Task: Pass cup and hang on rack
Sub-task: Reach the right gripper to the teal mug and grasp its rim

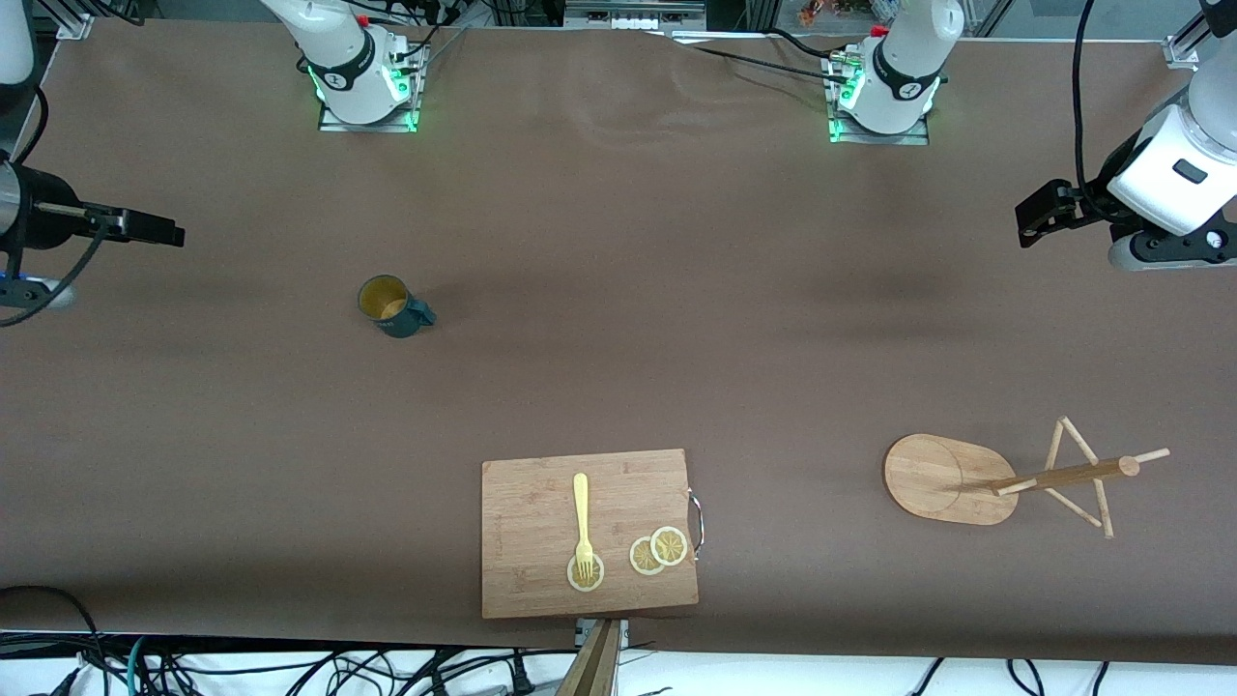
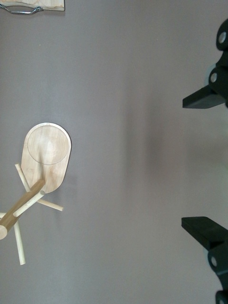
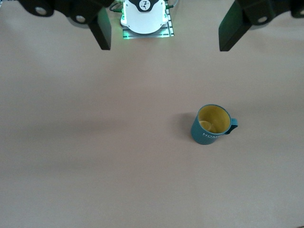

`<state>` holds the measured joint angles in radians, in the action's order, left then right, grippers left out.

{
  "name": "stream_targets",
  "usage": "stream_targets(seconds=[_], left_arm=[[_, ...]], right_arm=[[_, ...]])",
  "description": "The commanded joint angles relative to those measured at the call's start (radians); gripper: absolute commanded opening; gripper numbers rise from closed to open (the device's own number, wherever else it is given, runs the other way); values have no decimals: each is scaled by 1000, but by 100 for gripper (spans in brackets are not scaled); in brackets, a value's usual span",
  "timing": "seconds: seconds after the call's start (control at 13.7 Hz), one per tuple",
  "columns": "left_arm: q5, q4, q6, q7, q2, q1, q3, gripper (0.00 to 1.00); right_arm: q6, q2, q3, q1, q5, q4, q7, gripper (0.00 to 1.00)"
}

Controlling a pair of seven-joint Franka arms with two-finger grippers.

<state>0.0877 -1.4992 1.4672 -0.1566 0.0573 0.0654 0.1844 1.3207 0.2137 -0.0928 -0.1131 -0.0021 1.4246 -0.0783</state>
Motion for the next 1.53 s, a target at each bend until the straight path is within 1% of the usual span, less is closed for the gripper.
stream_targets(seconds=[0.0,0.07,0.29,0.44,0.58,0.73,1.02,1.32,1.46], left_arm=[[29,19,-16,20,1,-4,6,100],[29,19,-15,20,1,-4,6,100],[29,19,-15,20,1,-4,6,100],[30,20,-15,20,1,-4,7,100],[30,19,-15,20,1,-4,7,100],[30,20,-15,20,1,-4,7,100],[29,20,-15,20,1,-4,7,100],[17,23,-11,20,1,-1,7,100],[-40,19,-18,20,-1,13,-2,100]], right_arm=[[96,-8,-4,15,-7,115,8,100],[156,-16,-14,18,-4,178,8,100],[282,-14,-27,18,-1,301,6,100],[423,-17,-56,20,-1,428,-11,100],[547,-20,-61,18,-1,548,-21,100],[610,-25,-73,18,-1,618,-38,100],[774,-27,-100,18,-1,741,-90,100],[888,-7,-122,20,-1,800,-167,100],[901,4,-142,20,1,804,-204,100]])
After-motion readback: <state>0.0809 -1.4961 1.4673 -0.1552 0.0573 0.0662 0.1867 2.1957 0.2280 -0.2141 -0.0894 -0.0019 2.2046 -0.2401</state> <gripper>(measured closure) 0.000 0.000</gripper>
